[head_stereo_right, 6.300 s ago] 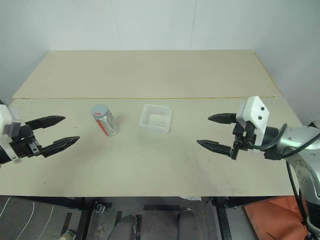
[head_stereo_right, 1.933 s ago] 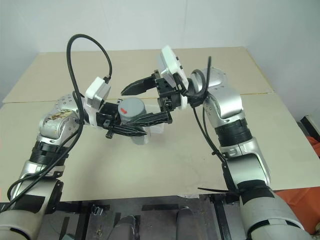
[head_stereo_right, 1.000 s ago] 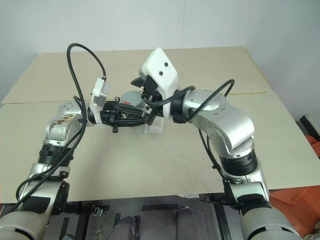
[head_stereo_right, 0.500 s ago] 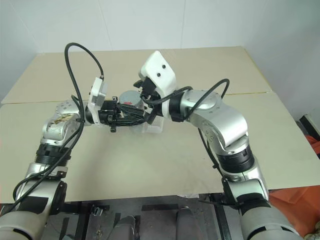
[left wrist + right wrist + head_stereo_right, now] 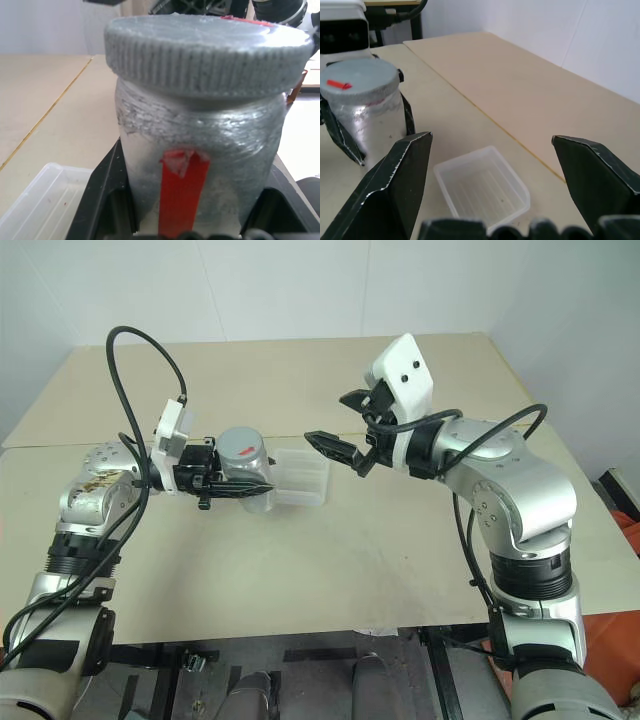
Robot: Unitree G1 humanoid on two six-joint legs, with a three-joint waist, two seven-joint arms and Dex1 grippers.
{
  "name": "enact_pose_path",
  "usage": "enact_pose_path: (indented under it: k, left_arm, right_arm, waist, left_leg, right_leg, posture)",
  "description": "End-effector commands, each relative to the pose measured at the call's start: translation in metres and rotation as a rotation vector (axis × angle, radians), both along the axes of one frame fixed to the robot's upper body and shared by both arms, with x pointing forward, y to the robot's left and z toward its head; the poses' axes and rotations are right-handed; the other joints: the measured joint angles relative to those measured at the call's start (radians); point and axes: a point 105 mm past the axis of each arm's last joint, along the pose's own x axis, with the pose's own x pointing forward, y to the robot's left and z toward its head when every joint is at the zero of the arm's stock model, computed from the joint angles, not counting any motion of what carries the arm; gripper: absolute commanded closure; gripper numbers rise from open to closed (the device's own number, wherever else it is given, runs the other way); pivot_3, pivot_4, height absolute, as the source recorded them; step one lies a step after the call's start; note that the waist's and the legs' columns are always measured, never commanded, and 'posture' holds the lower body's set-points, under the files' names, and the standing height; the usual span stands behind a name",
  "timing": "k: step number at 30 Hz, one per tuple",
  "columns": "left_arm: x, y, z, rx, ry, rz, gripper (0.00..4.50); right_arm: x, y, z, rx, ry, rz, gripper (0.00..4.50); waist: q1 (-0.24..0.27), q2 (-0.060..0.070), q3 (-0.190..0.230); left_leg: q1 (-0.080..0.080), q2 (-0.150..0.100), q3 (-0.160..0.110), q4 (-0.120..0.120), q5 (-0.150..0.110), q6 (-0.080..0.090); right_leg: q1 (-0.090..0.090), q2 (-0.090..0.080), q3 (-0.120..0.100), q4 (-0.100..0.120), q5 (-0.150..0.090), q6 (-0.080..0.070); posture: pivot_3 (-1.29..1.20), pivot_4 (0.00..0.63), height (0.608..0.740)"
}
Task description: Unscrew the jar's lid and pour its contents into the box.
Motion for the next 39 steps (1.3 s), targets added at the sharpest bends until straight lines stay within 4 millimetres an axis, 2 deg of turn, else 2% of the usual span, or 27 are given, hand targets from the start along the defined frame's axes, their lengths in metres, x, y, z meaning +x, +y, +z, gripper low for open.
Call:
enact_pose_path:
  k: [1,8,16,21,28,39]
  left_arm:
    - [0.0,-0.01,0.01,-0.035,-0.045,-0.015,2.55]
    - [0.002,-0.025,0.01,-0.051,-0.05,-0.042,2.55]
    - [-0.001,-0.027,0.013,-0.053,-0.068,-0.057,2.55]
    - [-0.002,-0.025,0.013,-0.048,-0.075,-0.052,2.55]
    - [0.003,-0.024,0.019,-0.052,-0.09,-0.038,2.55]
    - [0.002,-0.013,0.019,-0.045,-0.094,-0.016,2.55]
  right_arm:
    - [-0.026,0.015,0.02,0.03,-0.065,0.119,0.04]
    - [-0.038,0.048,0.024,0.047,-0.097,0.197,0.04]
    - [-0.025,0.077,0.02,0.037,-0.094,0.196,0.04]
    - [-0.018,0.083,0.019,0.042,-0.089,0.187,0.04]
    - [-0.006,0.071,0.015,0.032,-0.076,0.137,0.04]
    - [0.004,0.03,0.013,0.013,-0.067,0.016,0.04]
  waist:
    - [0.001,0.0,0.0]
    - [0.0,0.0,0.0]
    - [-0.001,0.0,0.0]
    - [0.0,0.0,0.0]
    - [0.0,0.0,0.0]
    - [-0.001,0.0,0.0]
  left_leg:
    - [0.0,0.0,0.0,0.0,0.0,0.0]
    - [0.0,0.0,0.0,0.0,0.0,0.0]
    - [0.0,0.0,0.0,0.0,0.0,0.0]
    - [0.0,0.0,0.0,0.0,0.0,0.0]
    - [0.0,0.0,-0.001,0.0,0.0,0.0]
    - [0.0,0.0,0.0,0.0,0.0,0.0]
  right_leg:
    - [0.0,0.0,0.0,0.0,0.0,0.0]
    - [0.0,0.0,0.0,0.0,0.0,0.0]
    - [0.0,0.0,0.0,0.0,0.0,0.0]
    - [0.0,0.0,0.0,0.0,0.0,0.0]
    - [0.0,0.0,0.0,0.0,0.0,0.0]
    - [0.0,0.0,0.0,0.0,0.0,0.0]
  posture:
    - [0.0,0.15,0.74]
    - [0.0,0.15,0.74]
    - [0.0,0.15,0.74]
    - [0.0,0.15,0.74]
    - [0.0,0.15,0.74]
    - [0.0,0.15,0.74]
